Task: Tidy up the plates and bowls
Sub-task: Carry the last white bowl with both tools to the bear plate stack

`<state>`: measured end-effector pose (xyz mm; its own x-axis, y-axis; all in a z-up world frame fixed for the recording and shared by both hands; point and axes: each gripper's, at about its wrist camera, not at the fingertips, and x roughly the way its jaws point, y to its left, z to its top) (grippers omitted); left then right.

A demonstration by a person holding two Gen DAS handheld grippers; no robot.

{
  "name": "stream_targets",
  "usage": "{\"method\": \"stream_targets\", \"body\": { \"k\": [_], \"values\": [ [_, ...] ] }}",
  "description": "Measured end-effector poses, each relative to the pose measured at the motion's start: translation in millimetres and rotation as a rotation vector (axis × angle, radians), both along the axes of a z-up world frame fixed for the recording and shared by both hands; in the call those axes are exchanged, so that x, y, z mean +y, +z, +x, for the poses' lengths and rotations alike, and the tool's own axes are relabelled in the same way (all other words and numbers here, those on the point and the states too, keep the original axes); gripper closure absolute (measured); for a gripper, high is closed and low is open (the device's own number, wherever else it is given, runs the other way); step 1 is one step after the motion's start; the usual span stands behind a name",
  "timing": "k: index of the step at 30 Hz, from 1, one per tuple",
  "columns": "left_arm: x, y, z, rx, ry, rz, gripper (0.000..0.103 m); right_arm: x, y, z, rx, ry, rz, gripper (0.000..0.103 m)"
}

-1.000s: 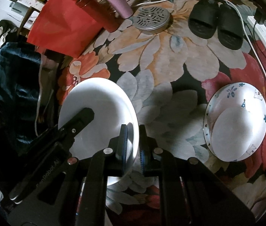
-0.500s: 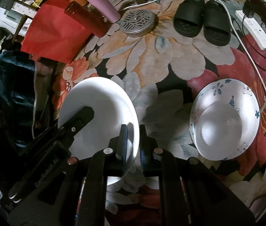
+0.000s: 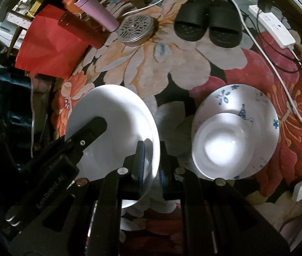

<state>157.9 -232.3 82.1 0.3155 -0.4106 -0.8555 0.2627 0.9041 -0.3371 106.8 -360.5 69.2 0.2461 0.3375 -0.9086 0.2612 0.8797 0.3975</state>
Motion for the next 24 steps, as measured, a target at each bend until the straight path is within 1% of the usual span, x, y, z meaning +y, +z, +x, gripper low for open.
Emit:
{"method": "stream_targets", "body": {
  "k": [5,9,16,20,24],
  "values": [
    [-18.5,-4.0,-0.4,0.005,-0.031,-0.012,0.089,-15.5,-1.5,-5.4,0.007,-0.02,-0.013,0.089],
    [-36.3,-13.5,0.0,0.021,-0.069,-0.028,0.088,-29.0,-6.4,-10.1,0.02,-0.038,-0.031,0.088],
    [-69.2,-39.4,-7.4,0.061,-0.135,-0.011,0.087,-53.7,-22.1,-20.7,0.059,-0.074,-0.067,0.088],
    [-83.8,-55.9,-13.1,0.086,-0.171,0.002,0.084,-64.8,-32.6,-26.3,0.087,-0.095,-0.087,0.088],
    [-96.4,-67.5,-17.1,0.103,-0.201,0.014,0.084,-72.0,-42.7,-30.3,0.109,-0.106,-0.099,0.089]
  ]
}}
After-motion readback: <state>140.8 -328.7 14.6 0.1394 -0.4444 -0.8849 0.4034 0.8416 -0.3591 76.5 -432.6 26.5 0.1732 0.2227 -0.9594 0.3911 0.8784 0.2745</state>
